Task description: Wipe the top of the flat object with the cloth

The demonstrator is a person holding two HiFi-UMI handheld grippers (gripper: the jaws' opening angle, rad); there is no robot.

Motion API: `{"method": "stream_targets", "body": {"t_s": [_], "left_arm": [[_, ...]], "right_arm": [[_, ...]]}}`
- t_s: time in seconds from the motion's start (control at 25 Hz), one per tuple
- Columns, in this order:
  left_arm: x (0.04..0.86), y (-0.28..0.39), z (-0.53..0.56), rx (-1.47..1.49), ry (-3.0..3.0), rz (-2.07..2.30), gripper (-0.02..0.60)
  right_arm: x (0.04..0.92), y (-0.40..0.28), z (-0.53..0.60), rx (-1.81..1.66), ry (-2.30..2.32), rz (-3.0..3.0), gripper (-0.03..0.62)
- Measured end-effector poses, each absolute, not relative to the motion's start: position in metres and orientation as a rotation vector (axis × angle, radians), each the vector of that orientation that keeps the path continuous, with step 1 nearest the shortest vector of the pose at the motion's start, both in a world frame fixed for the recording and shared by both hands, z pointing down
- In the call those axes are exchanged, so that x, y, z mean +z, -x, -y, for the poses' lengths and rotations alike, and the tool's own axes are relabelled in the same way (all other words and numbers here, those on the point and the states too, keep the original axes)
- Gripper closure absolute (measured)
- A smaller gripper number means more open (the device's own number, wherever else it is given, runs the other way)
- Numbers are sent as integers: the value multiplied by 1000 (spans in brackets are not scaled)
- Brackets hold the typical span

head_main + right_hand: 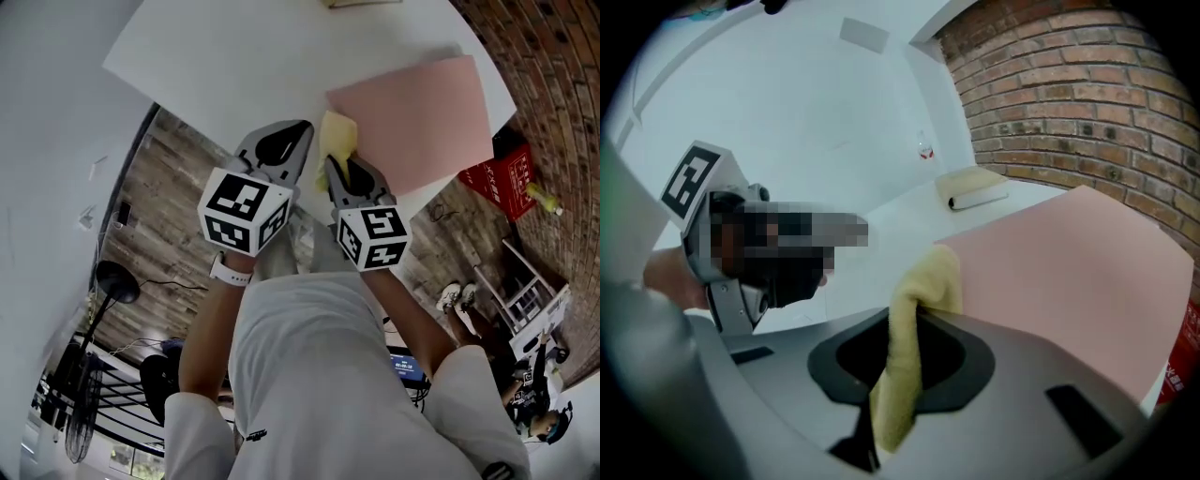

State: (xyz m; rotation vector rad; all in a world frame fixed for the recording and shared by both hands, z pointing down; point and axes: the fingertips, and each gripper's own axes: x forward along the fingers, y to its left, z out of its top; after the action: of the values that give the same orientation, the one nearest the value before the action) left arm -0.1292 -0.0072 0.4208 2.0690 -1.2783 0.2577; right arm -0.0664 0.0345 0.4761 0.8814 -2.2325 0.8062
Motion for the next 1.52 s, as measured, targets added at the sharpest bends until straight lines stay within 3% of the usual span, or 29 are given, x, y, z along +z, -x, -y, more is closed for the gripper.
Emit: {"method": "stream_targets", "body": {"t_s": [0.48, 0.88, 1.52], "left_arm": [[417, 137, 16, 178, -2020, 1329, 565], [421, 99, 27, 145, -2014, 1282, 565], [470, 33, 42, 271, -1938, 1267, 565]], "right_arm": [[440, 107, 35, 759, -790, 2324, 533], [400, 122, 130, 468, -499, 2391, 533], [498, 161, 102, 318, 134, 2095, 534]]}}
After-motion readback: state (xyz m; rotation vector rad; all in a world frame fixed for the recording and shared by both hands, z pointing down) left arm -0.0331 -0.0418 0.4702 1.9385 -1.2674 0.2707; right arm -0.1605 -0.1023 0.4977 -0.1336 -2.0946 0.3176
